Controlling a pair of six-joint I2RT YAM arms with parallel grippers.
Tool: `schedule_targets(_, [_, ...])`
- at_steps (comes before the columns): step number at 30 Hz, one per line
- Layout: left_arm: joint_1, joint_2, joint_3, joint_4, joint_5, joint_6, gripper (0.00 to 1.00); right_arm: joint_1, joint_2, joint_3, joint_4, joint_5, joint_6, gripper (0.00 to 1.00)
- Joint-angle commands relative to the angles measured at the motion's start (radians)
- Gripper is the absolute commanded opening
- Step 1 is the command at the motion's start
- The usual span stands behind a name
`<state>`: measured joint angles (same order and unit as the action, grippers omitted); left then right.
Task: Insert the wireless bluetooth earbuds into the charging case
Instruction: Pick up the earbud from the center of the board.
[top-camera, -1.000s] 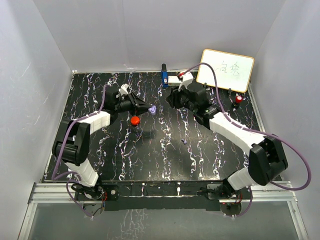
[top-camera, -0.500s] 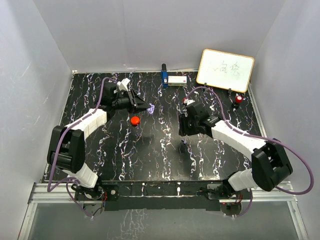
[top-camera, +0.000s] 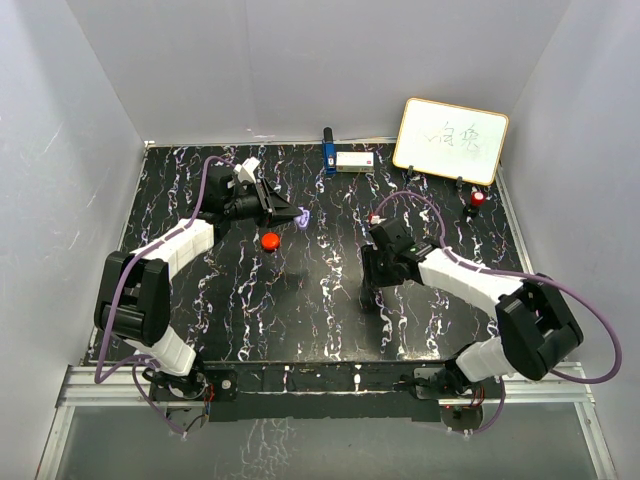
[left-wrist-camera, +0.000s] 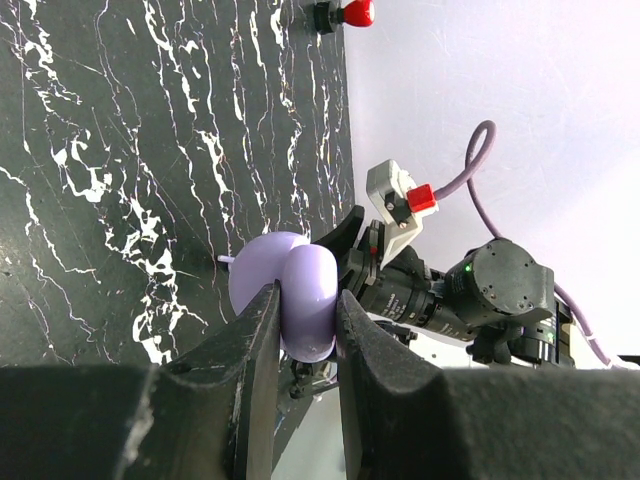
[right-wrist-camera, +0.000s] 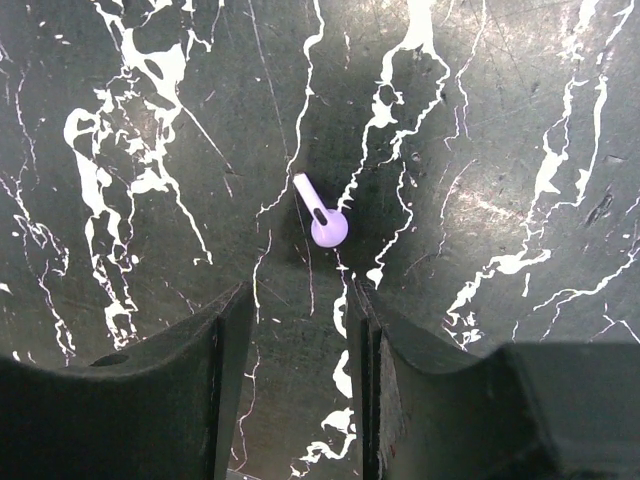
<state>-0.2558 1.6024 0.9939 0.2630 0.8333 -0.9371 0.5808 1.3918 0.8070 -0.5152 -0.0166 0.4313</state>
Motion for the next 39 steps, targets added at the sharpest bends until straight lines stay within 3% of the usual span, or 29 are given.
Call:
schedule_targets(1, [-0.001, -0.047, -0.011, 0.022, 0.033, -0.013, 0.0, 0.004, 0.018, -0.002, 0.051, 0.04, 0.033, 0.4])
schedule_targets(39, [-0.002, -0.057, -0.024, 0.027, 0.033, -0.021, 0.0, 0.005, 0.125, -0.046, 0.162, 0.099, 0.113, 0.32])
